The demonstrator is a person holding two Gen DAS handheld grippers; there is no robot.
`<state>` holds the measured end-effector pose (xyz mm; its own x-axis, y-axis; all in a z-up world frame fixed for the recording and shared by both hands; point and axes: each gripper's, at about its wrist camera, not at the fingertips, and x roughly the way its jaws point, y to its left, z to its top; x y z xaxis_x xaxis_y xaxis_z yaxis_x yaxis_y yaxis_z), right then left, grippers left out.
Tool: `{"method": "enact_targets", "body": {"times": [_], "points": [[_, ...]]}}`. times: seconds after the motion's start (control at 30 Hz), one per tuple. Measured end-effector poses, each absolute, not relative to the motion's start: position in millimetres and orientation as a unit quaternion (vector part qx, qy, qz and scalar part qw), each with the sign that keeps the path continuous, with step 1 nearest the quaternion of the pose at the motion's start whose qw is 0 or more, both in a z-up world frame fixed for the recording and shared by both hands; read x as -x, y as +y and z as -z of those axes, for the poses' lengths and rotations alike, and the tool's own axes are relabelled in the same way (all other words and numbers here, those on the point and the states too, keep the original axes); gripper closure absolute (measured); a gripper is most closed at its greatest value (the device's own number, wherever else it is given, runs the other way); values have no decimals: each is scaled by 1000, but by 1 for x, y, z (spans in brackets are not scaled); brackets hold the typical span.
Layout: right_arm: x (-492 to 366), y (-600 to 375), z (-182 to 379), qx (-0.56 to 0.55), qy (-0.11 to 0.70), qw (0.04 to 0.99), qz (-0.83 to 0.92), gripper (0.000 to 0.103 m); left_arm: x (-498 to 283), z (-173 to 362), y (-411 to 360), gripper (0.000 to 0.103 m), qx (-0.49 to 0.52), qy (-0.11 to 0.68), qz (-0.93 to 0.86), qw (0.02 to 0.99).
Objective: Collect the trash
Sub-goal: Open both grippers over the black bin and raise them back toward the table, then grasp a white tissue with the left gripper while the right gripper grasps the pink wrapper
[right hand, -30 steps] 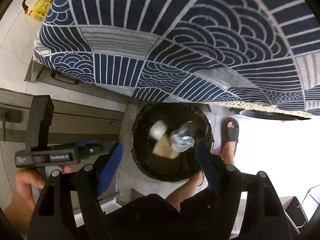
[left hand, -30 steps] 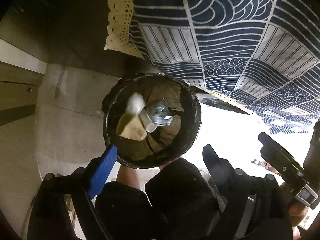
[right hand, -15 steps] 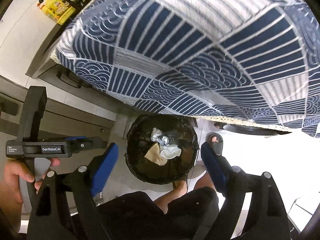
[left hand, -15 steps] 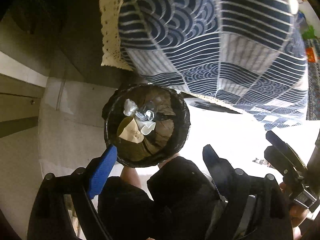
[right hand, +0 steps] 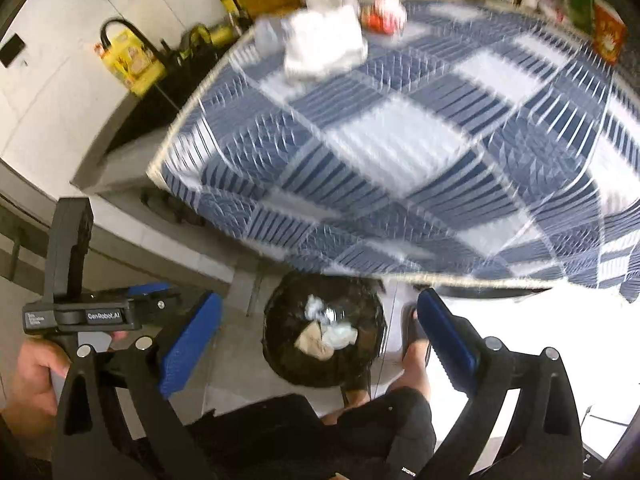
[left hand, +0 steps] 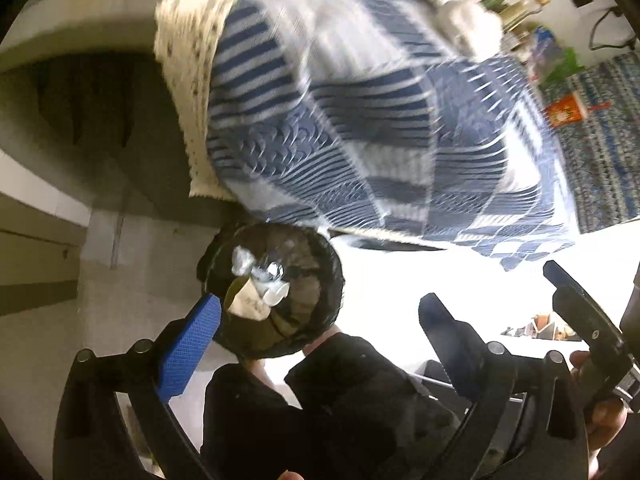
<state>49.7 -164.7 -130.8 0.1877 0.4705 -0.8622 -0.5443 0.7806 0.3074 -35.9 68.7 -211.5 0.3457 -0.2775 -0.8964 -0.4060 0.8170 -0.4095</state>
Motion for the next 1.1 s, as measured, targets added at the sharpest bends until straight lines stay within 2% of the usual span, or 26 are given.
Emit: {"method": "enact_targets", "body": {"times": [0.6, 1.1], "points": [[-93, -182, 36, 14, 456, 831, -320, 5, -15, 93, 66, 7, 242, 472, -3, 848], [-164, -187, 18, -6, 456, 827, -330, 5, -67, 55, 60, 7, 236, 439, 13, 867]]}}
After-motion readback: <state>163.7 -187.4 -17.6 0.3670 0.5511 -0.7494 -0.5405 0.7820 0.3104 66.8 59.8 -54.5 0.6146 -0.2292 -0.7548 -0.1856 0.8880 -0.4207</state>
